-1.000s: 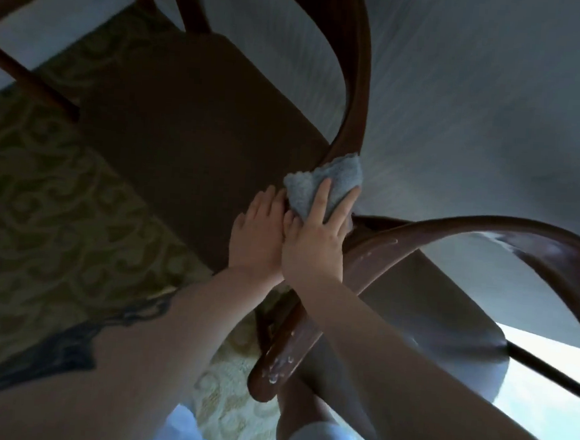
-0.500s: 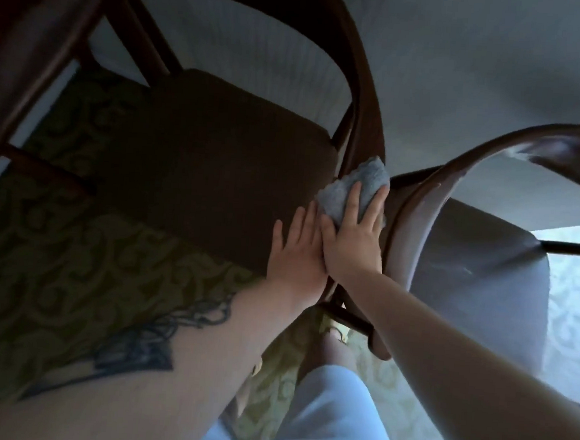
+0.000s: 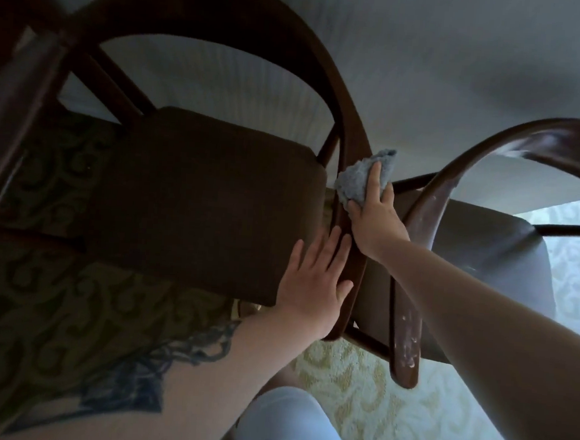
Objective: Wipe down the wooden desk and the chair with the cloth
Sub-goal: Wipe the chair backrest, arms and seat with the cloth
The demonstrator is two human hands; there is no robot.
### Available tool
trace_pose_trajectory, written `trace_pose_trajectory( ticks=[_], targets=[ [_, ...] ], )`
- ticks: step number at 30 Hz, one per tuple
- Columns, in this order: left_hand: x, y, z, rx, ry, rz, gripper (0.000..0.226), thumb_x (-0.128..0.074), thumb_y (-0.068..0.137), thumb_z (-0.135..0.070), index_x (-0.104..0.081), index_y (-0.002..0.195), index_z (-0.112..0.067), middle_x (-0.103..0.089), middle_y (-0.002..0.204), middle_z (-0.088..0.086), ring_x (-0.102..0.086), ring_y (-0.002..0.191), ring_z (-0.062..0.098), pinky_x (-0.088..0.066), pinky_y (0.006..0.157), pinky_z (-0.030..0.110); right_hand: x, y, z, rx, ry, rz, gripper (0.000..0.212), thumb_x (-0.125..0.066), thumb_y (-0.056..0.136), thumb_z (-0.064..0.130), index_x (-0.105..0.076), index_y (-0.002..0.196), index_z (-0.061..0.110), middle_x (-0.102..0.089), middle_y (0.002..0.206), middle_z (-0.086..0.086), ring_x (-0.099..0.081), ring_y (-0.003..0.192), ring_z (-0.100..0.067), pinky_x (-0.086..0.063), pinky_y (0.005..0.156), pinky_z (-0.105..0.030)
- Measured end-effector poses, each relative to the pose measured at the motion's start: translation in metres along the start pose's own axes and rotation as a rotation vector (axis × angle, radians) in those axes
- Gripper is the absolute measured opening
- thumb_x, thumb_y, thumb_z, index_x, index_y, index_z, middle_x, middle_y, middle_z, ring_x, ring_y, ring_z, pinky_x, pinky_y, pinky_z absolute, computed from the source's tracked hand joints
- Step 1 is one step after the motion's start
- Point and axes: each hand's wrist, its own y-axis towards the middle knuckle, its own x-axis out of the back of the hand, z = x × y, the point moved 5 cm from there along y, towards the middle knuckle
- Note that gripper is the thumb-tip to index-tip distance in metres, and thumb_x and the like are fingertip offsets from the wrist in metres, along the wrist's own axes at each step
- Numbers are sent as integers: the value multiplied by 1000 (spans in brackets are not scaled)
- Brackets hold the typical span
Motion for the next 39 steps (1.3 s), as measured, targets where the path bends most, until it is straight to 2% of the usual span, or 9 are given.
trace_pose_trajectory(
  ticks=[5, 11, 17, 20, 22, 27, 31, 36, 39],
  targets=[
    [33, 7, 20, -141, -31, 57, 60, -28, 103, -39, -1, 155, -26, 3, 163, -5, 6, 149, 17, 11, 119, 42, 13, 39, 30, -8, -88, -64, 73, -36, 103, 36, 16, 153, 27, -4, 161, -16, -16, 144, -40, -23, 113, -51],
    [77, 40, 57, -342, -50, 151, 53, -30, 104, -28, -14, 155, -23, -16, 161, -5, -2, 149, 12, 12, 116, 34, 33, 101, 89, 16, -152, -119, 72, -41, 102, 31, 7, 155, 22, -28, 151, -19, -33, 133, -41, -36, 104, -55],
    [152, 69, 150, -19, -150, -152, 55, -35, 102, -29, -16, 154, -28, -12, 161, -9, 0, 148, 8, 6, 121, 37, 46, 128, 136, 91, -88, -234, 58, -39, 103, 19, -12, 155, 23, -34, 149, -15, -36, 133, -36, -36, 105, -50],
    [184, 63, 238, 279, -82, -315, 57, -38, 100, -30, -16, 153, -30, -10, 162, -9, 0, 148, 10, 3, 120, 37, 48, 120, 188, 284, 22, -438, 55, -41, 100, 6, -28, 151, 25, -33, 154, -7, -27, 142, -26, -30, 114, -48],
    [205, 53, 294, 462, -39, -397, 59, -39, 99, -28, -15, 153, -27, -9, 162, -4, 0, 149, 13, 1, 120, 39, 29, 116, 234, 412, 84, -455, 57, -42, 99, 3, -31, 150, 26, -30, 157, -4, -20, 146, -21, -23, 118, -47],
    [239, 40, 385, 571, 18, -417, 62, -37, 101, -26, -8, 155, -21, -1, 163, 0, 4, 149, 17, 3, 121, 40, -43, 111, 340, 487, 191, -271, 68, -48, 95, -1, -24, 152, 26, -24, 159, -3, -14, 148, -16, -25, 119, -47],
    [247, 35, 426, 633, 4, -427, 61, -33, 101, -31, -7, 155, -21, -3, 163, 0, 2, 149, 17, 2, 121, 42, -91, 97, 416, 682, 114, -86, 66, -49, 95, 3, -26, 152, 25, -25, 159, -5, -13, 149, -19, -20, 120, -49],
    [232, 17, 461, 776, -67, -293, 68, -39, 100, -35, -2, 155, -20, -8, 162, 5, -4, 149, 21, -1, 121, 43, -147, 87, 477, 980, -447, 115, 65, -40, 98, 11, -13, 155, 27, -7, 163, -3, 4, 150, -20, 13, 117, -40],
    [231, 19, 461, 775, -100, -389, 56, -30, 102, -35, -16, 154, -19, -18, 160, 4, -13, 148, 21, -7, 120, 43, -138, 117, 473, 963, -557, 75, 52, -34, 101, 33, -26, 151, 24, -27, 157, -3, -13, 148, -23, 4, 118, -45]
  ],
)
